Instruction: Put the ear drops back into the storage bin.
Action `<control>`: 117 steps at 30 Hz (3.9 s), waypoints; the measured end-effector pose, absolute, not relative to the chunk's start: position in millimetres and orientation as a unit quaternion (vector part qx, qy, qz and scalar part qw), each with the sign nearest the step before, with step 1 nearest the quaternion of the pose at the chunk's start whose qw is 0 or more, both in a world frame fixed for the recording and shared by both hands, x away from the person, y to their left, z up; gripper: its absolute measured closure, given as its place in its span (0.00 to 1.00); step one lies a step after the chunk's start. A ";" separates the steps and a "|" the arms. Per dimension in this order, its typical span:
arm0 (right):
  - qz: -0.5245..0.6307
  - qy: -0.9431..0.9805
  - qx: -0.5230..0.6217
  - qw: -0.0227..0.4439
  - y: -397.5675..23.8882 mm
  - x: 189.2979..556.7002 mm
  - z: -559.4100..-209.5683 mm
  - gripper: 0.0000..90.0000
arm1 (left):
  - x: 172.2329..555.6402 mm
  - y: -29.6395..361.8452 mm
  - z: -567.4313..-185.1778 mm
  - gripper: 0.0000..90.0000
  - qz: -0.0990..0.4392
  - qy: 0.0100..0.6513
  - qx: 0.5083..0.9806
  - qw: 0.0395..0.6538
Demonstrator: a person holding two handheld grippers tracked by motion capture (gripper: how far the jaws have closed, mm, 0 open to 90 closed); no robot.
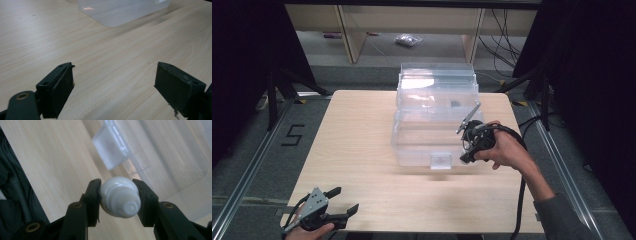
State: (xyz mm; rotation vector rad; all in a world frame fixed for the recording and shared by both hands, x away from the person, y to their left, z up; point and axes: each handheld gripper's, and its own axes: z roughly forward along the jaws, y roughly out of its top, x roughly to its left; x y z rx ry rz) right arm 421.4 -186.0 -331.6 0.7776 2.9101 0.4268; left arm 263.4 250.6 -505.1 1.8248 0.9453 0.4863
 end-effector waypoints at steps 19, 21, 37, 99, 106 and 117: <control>0.118 0.941 0.314 0.044 -204.6 475.1 -337.9 0.67 | 263.1 251.4 -504.9 0.16 0.201 0.386 0.755 0.490; 0.116 0.940 0.318 0.042 -205.2 478.2 -339.3 0.67 | 263.3 250.8 -505.1 0.16 0.200 0.389 0.752 0.493; 0.088 0.928 0.362 0.030 -213.1 515.6 -374.8 0.67 | 263.2 250.9 -504.9 0.16 0.201 0.392 0.752 0.491; 0.048 0.906 0.420 -0.003 -205.0 535.9 -428.3 0.67 | 263.1 251.8 -504.5 0.16 0.201 0.388 0.756 0.487; 0.048 0.906 0.420 -0.010 -206.6 535.6 -433.0 0.67 | 263.4 252.1 -504.6 0.16 0.202 0.388 0.756 0.487; 0.062 0.903 0.425 -0.005 -207.8 534.8 -427.4 0.56 | 262.9 251.8 -504.1 0.16 0.201 0.390 0.758 0.483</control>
